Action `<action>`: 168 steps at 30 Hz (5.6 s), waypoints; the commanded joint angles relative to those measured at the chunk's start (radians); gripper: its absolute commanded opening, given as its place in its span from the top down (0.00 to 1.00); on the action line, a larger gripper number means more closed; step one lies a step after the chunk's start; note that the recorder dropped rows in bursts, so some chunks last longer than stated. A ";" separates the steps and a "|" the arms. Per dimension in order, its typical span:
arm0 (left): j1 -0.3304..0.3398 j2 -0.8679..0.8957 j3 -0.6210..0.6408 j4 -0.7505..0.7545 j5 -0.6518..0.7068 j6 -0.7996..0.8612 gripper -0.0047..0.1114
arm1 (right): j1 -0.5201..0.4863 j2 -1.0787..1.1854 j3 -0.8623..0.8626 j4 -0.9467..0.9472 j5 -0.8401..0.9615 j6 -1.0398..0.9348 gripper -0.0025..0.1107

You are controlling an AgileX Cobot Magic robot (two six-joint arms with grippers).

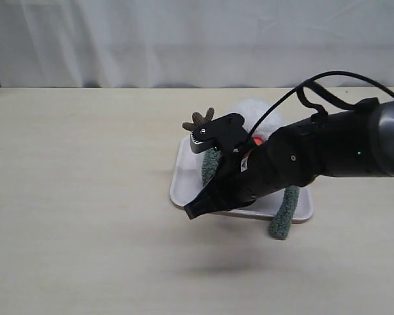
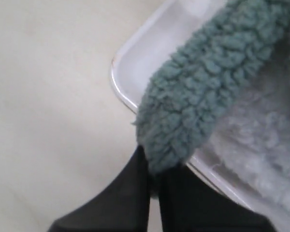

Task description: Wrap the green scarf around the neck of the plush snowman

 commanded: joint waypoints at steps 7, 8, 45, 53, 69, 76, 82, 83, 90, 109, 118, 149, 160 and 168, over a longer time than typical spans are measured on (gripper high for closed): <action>-0.001 -0.002 0.003 0.001 -0.012 0.000 0.96 | -0.001 -0.001 -0.002 -0.290 0.179 0.207 0.94; -0.001 -0.002 0.003 0.001 -0.012 0.000 0.96 | -0.001 0.006 -0.002 -0.311 0.186 0.223 0.94; -0.001 -0.002 0.003 0.001 -0.012 0.000 0.96 | 0.002 -0.073 -0.130 -0.328 0.592 0.232 0.62; -0.001 -0.002 0.003 0.001 -0.012 0.000 0.96 | -0.005 -0.160 -0.099 -0.515 0.589 0.445 0.62; -0.001 -0.002 0.003 0.001 -0.012 0.000 0.96 | -0.070 -0.163 0.145 -0.799 0.240 0.916 0.41; -0.001 -0.002 0.003 0.001 -0.012 0.000 0.96 | -0.167 -0.116 0.219 -0.797 0.070 0.948 0.48; -0.001 -0.002 0.003 0.001 -0.012 0.000 0.96 | -0.173 -0.108 0.252 -0.797 -0.064 0.943 0.71; -0.001 -0.002 0.003 0.001 -0.012 0.000 0.96 | -0.173 -0.108 0.255 -0.797 -0.085 0.943 0.77; -0.001 -0.002 0.003 0.001 -0.012 0.000 0.96 | -0.173 -0.108 0.260 -0.793 -0.120 0.936 0.94; -0.001 -0.002 0.003 0.001 -0.012 0.000 0.96 | -0.068 -0.193 0.260 -0.685 -0.167 0.879 0.94; -0.001 -0.002 0.003 0.001 -0.012 0.000 0.96 | -0.068 -0.181 0.260 -0.685 -0.223 0.884 0.94; -0.001 -0.002 0.003 0.001 -0.012 0.000 0.96 | -0.068 -0.115 0.260 -0.584 -0.142 0.837 0.57; -0.001 -0.002 0.003 0.001 -0.012 0.000 0.96 | -0.055 -0.294 0.260 -0.584 -0.001 0.825 0.57; -0.001 -0.002 0.003 0.001 -0.012 0.000 0.96 | 0.064 -0.443 0.260 -0.599 0.036 0.747 0.57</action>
